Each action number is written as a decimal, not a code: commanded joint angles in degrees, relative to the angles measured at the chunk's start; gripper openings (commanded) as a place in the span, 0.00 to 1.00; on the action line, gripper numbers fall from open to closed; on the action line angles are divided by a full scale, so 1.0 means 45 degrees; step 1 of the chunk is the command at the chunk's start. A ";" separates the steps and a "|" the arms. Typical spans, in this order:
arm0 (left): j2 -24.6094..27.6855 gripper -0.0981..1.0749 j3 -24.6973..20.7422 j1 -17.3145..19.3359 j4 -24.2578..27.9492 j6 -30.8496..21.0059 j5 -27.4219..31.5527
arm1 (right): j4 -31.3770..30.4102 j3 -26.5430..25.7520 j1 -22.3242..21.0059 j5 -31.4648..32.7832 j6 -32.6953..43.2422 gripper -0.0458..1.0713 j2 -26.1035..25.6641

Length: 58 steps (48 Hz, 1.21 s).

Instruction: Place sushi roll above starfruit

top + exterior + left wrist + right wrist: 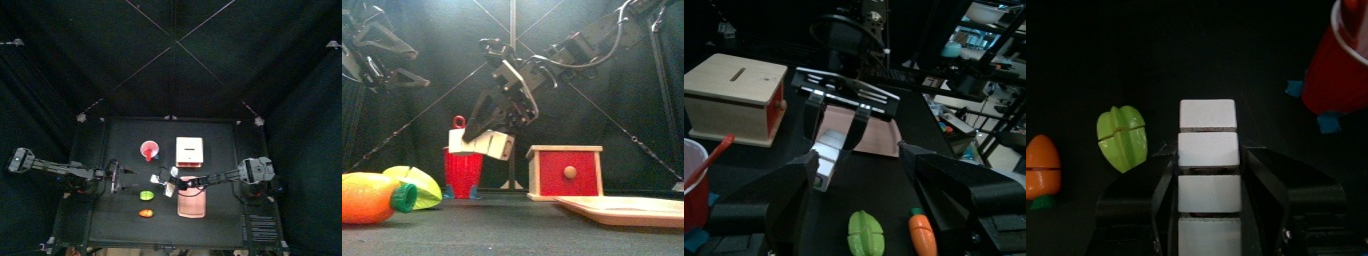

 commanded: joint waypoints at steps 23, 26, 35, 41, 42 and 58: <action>-0.0293 0.91 0.0078 -0.0234 0.0039 -0.0020 0.0059 | -0.0098 -0.2109 -0.0937 -0.1230 -0.0996 0.56 0.1543; -0.0430 0.91 0.0156 -0.0410 0.0020 -0.0039 0.0176 | -0.0098 -0.2109 -0.1035 -0.1328 -0.0996 0.56 0.1582; -0.0547 0.91 0.0215 -0.1074 0.0020 -0.0020 0.1113 | -0.0234 -0.2227 -0.1289 -0.1641 -0.1016 0.56 0.1660; -0.0547 0.91 0.0234 -0.1270 0.0020 -0.0020 0.1563 | -0.0430 -0.2383 -0.1445 -0.2090 -0.1016 0.56 0.1758; -0.0547 0.91 0.0234 -0.1270 0.0020 -0.0020 0.1602 | -0.0469 -0.2402 -0.1484 -0.2188 -0.1016 0.56 0.1777; -0.0547 0.91 0.0332 -0.1309 0.0039 0.0020 0.1699 | -0.0879 -0.3105 -0.1719 -0.2949 -0.1016 0.56 0.2480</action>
